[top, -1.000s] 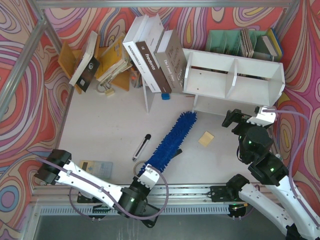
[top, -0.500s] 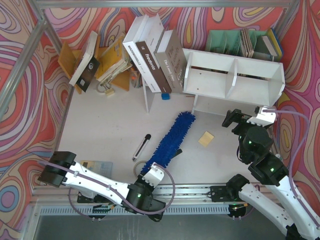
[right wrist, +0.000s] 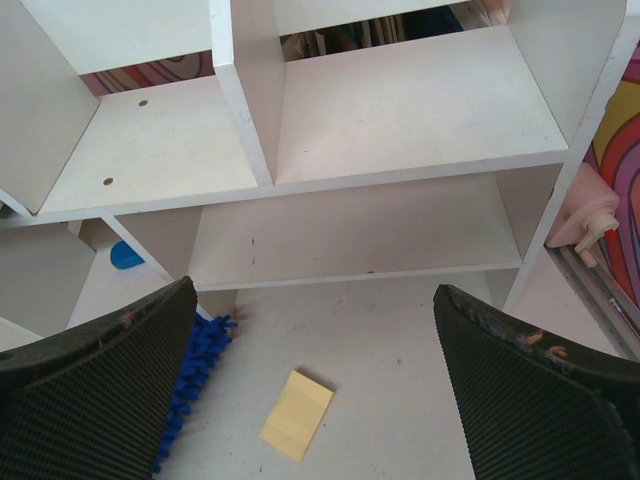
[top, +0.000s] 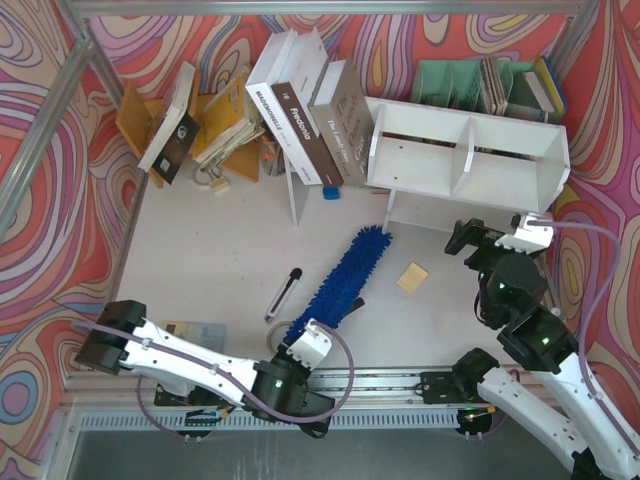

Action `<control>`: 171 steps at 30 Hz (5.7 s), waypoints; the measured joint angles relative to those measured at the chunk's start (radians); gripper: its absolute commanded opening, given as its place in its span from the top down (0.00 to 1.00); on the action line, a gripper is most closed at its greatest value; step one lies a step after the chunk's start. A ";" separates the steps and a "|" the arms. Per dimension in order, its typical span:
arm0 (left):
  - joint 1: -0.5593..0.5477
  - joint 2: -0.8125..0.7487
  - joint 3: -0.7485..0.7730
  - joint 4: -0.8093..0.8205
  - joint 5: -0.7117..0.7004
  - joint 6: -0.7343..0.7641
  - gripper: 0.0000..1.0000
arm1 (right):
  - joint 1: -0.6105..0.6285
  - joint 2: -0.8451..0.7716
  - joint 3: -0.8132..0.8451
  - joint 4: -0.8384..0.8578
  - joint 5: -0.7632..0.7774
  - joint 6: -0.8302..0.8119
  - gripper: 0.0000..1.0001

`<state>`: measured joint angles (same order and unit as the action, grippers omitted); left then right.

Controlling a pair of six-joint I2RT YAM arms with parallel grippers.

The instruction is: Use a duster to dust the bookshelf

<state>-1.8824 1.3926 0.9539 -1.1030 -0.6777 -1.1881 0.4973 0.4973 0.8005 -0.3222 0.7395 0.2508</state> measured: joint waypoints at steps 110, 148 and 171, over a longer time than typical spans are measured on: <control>0.361 0.303 0.332 0.210 -0.006 0.310 1.00 | 0.000 -0.020 0.002 -0.006 -0.008 0.038 0.11; 0.358 0.008 0.228 0.351 -0.188 0.444 1.00 | 0.000 -0.013 -0.002 -0.006 -0.008 0.038 0.10; 0.355 -0.046 0.214 0.377 -0.268 0.445 1.00 | 0.000 -0.020 -0.004 -0.006 -0.008 0.038 0.10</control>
<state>-1.5272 1.3464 1.1675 -0.7258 -0.9459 -0.7433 0.4973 0.4774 0.7963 -0.3279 0.7319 0.2886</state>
